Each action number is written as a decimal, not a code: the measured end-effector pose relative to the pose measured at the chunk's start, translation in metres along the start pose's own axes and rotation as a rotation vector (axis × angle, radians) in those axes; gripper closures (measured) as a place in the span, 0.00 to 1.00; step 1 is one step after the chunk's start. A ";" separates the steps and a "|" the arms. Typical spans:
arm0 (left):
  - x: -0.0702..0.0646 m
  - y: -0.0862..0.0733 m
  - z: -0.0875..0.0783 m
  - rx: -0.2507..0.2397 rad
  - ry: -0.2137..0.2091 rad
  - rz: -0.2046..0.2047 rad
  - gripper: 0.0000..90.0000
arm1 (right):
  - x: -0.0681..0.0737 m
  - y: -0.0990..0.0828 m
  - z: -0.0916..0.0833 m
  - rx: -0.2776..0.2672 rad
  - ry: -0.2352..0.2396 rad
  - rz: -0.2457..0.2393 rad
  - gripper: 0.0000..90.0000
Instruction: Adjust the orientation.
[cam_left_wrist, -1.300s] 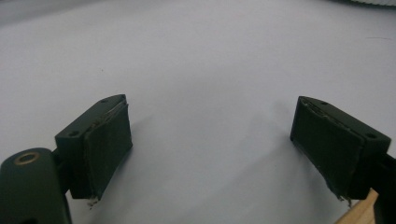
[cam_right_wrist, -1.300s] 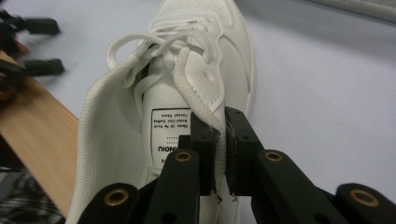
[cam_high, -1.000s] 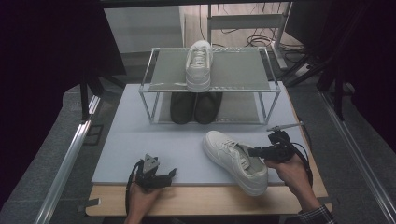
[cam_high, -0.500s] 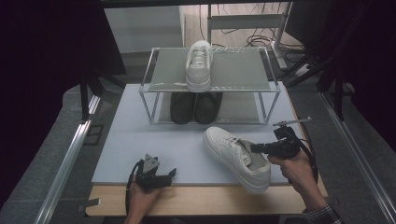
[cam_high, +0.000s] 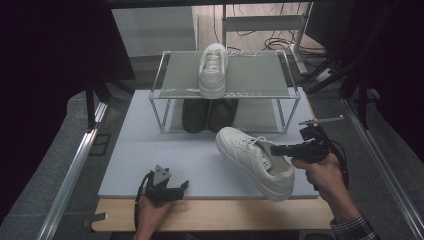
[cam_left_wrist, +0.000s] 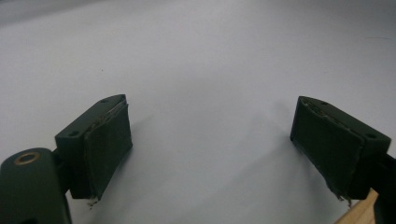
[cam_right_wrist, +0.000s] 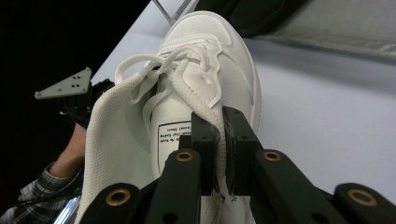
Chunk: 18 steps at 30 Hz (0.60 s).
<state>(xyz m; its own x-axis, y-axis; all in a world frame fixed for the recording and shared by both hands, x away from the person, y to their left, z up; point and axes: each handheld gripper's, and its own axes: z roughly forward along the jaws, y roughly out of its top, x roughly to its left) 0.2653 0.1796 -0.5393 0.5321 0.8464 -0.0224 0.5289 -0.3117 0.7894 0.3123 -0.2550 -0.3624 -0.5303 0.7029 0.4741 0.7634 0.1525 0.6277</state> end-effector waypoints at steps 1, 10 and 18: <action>0.000 0.000 0.000 0.000 0.000 0.000 0.14 | 0.001 0.001 -0.002 -0.002 0.005 0.006 0.93; 0.000 0.000 0.000 0.000 0.001 0.001 0.14 | 0.006 0.014 -0.018 -0.039 0.016 0.024 0.94; 0.000 0.000 0.000 0.001 0.000 0.002 0.14 | 0.011 0.026 -0.034 -0.075 0.033 0.043 0.94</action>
<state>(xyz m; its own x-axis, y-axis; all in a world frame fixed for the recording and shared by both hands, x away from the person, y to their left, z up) 0.2654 0.1798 -0.5393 0.5330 0.8459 -0.0206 0.5287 -0.3140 0.7886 0.3134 -0.2674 -0.3199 -0.5103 0.6843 0.5209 0.7565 0.0690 0.6504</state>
